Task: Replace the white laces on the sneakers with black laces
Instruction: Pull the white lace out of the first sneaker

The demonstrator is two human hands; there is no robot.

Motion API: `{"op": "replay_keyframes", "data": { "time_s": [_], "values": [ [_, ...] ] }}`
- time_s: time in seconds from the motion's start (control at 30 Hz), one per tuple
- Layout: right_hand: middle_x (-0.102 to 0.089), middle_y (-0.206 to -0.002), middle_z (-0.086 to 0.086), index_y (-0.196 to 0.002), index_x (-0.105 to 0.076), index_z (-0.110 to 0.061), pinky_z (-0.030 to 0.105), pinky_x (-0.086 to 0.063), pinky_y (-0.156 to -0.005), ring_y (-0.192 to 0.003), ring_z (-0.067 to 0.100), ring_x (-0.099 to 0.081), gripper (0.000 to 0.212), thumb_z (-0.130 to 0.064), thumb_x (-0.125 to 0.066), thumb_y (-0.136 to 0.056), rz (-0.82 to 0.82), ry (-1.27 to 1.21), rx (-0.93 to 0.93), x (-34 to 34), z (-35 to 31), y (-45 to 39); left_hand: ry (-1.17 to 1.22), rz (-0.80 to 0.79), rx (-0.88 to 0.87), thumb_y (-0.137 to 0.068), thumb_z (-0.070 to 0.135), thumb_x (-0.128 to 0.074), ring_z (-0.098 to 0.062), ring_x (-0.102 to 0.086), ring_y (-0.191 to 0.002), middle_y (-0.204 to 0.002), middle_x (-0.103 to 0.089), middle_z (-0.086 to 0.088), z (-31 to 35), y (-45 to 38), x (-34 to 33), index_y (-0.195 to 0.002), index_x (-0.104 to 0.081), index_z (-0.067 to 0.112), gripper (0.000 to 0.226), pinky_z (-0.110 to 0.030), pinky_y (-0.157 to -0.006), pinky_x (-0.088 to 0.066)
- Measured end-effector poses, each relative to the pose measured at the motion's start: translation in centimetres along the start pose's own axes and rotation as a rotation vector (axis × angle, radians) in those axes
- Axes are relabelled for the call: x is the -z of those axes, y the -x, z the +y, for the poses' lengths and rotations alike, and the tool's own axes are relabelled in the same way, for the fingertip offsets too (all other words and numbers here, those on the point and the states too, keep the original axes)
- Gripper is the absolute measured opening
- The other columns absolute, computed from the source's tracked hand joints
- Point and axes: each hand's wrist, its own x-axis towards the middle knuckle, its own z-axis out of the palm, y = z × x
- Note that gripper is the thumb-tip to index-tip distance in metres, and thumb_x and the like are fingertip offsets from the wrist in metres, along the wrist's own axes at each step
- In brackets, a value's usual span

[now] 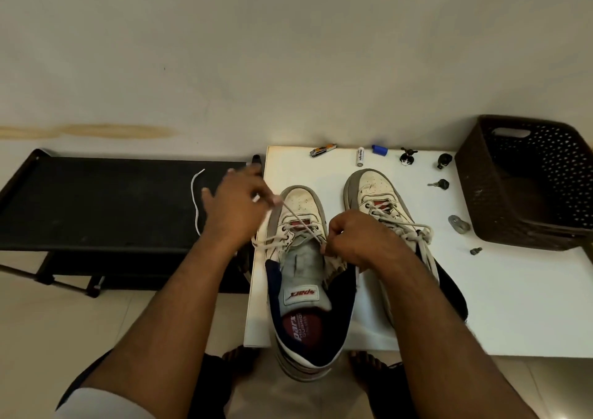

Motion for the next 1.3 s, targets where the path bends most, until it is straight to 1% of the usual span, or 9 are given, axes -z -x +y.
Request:
{"op": "replay_keyframes", "data": {
  "time_s": [0.1, 0.2, 0.3, 0.43, 0.53, 0.73, 1.03, 1.17, 1.3],
  "values": [
    [-0.059, -0.072, 0.006, -0.068, -0.055, -0.015, 0.023, -0.047, -0.050, -0.068, 0.021, -0.059, 0.019, -0.013, -0.066, -0.082, 0.001, 0.025, 0.008, 0.1, 0.2, 0.0, 0.241, 0.567, 0.158, -0.093, 0.022, -0.061, -0.014, -0.049, -0.111, -0.128, -0.047, -0.005, -1.0, 0.2, 2.3, -0.091, -0.064, 0.016, 0.008, -0.022, -0.101, -0.035],
    [-0.055, -0.078, 0.000, -0.072, -0.050, -0.020, 0.023, -0.041, -0.056, -0.082, 0.021, -0.059, 0.018, -0.018, -0.063, -0.085, -0.003, 0.115, 0.026, 0.0, 0.4, 0.2, 0.347, 0.841, 0.377, -0.094, 0.015, -0.058, -0.025, -0.045, -0.124, -0.142, -0.030, -0.015, -2.8, -0.5, 4.6, -0.128, -0.048, 0.008, 0.037, -0.032, -0.108, -0.039],
    [-0.058, -0.098, 0.001, -0.096, -0.054, -0.021, 0.027, -0.039, -0.068, -0.092, 0.020, -0.057, 0.021, -0.032, -0.066, -0.084, 0.116, 0.148, 0.087, -0.2, 0.0, 0.6, -0.031, 0.443, 0.529, -0.085, 0.026, -0.068, -0.042, -0.003, -0.146, -0.160, 0.002, -0.018, -3.1, -0.5, 4.1, -0.153, -0.008, 0.023, 0.091, -0.064, -0.114, -0.006],
    [-0.064, -0.111, -0.001, -0.107, -0.065, -0.026, 0.026, -0.044, -0.078, -0.100, 0.017, -0.059, 0.025, -0.034, -0.068, -0.083, 0.169, 0.147, 0.220, -0.9, -1.3, 0.2, -0.091, 0.244, 0.023, -0.077, -0.003, -0.059, -0.028, -0.041, -0.127, -0.131, -0.046, -0.008, -0.2, 0.2, 1.6, -0.113, -0.061, 0.022, 0.044, -0.052, -0.107, -0.032],
    [-0.066, -0.109, 0.001, -0.106, -0.069, -0.027, 0.031, -0.049, -0.081, -0.099, 0.021, -0.062, 0.022, -0.029, -0.063, -0.085, 0.166, 0.294, 0.199, -2.2, -1.6, 0.1, 0.037, 0.061, -0.128, -0.073, -0.013, -0.049, -0.014, -0.059, -0.098, -0.099, -0.066, 0.005, 1.7, 0.5, 1.3, -0.071, -0.067, 0.026, 0.043, -0.039, -0.092, -0.046],
    [-0.070, -0.089, 0.003, -0.088, -0.074, -0.021, 0.029, -0.053, -0.072, -0.081, 0.019, -0.065, 0.013, -0.018, -0.064, -0.082, 0.180, 0.090, 0.177, -2.2, -1.5, -0.4, 0.049, -0.515, -0.057, -0.082, 0.019, -0.068, -0.013, -0.064, -0.069, -0.080, -0.067, 0.001, 2.0, 1.7, 0.9, -0.081, -0.067, 0.019, 0.002, -0.034, -0.069, -0.057],
    [-0.063, -0.072, -0.004, -0.071, -0.068, -0.013, 0.018, -0.039, -0.058, -0.067, 0.007, -0.055, 0.011, -0.007, -0.072, -0.080, 0.306, -0.518, 0.083, -0.1, 0.0, -0.3, 0.074, -0.545, 0.127, -0.082, 0.010, -0.069, -0.010, -0.061, -0.061, -0.082, -0.064, -0.003, 1.4, 1.3, 0.3, -0.096, -0.065, 0.019, 0.017, -0.019, -0.048, -0.047],
    [-0.054, -0.118, -0.003, -0.091, -0.073, -0.022, 0.017, -0.032, -0.084, -0.110, 0.008, -0.047, 0.020, -0.021, -0.080, -0.072, 0.369, -0.215, 0.233, -0.3, -0.1, -0.4, 0.069, -0.533, 0.109, -0.083, 0.013, -0.069, -0.005, -0.063, -0.060, -0.082, -0.065, 0.001, 1.3, 1.0, -0.1, -0.091, -0.066, 0.020, 0.011, -0.012, -0.047, -0.045],
    [-0.035, -0.149, -0.001, -0.111, -0.069, -0.031, 0.041, -0.026, -0.110, -0.138, 0.024, -0.025, 0.031, -0.038, -0.071, -0.081, 0.200, 0.272, 0.179, -1.7, -1.4, 0.1, 0.073, -0.536, 0.080, -0.084, 0.010, -0.067, -0.002, -0.066, -0.058, -0.079, -0.068, 0.002, 1.2, 1.0, 0.1, -0.089, -0.069, 0.019, 0.010, -0.014, -0.051, -0.049]
  ]
}}
